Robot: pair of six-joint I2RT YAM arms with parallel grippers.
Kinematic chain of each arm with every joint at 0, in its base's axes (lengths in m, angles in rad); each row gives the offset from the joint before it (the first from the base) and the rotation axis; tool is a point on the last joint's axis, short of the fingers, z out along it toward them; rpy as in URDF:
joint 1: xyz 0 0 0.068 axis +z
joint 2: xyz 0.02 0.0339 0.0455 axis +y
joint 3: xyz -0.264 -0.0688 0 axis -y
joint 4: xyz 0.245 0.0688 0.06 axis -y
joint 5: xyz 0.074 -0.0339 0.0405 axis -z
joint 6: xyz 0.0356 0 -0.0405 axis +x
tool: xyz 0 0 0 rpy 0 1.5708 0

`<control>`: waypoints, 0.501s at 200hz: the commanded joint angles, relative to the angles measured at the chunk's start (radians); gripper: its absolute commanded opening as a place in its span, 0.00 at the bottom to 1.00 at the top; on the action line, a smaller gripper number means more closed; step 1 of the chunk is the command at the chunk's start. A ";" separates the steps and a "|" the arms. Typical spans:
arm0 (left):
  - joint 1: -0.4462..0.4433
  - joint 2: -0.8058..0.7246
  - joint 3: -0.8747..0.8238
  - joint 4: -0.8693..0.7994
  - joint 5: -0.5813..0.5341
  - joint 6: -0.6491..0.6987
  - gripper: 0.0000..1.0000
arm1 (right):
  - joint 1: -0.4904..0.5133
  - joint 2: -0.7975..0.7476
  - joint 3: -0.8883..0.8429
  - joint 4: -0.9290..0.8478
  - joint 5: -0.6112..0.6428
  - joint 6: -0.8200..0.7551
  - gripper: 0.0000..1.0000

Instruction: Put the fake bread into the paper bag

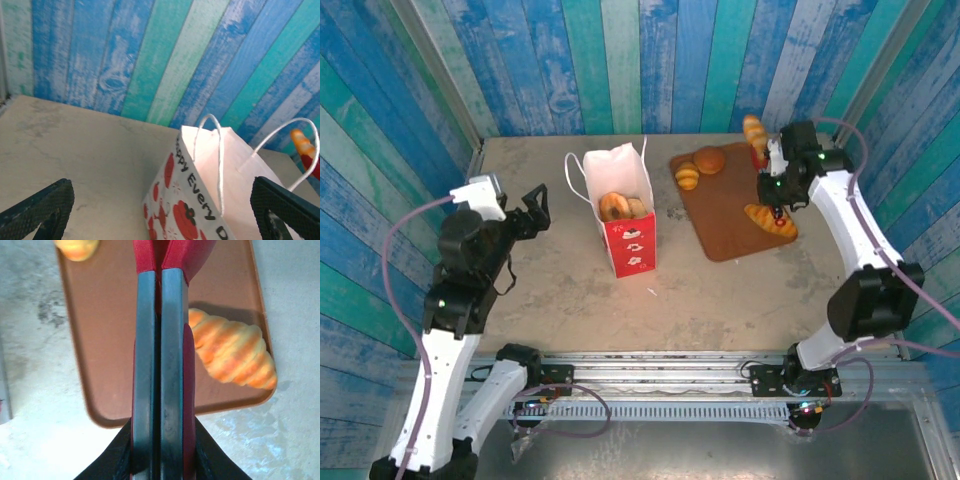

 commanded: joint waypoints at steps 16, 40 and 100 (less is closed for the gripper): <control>-0.002 0.129 0.099 0.030 0.189 -0.081 0.97 | 0.061 -0.184 -0.033 0.048 -0.093 0.116 0.07; -0.002 0.225 0.157 0.022 0.244 -0.092 0.99 | 0.103 -0.282 -0.031 0.054 -0.121 0.163 0.07; -0.002 0.418 0.289 -0.005 0.272 -0.037 0.81 | 0.250 -0.408 0.019 0.057 -0.111 0.240 0.07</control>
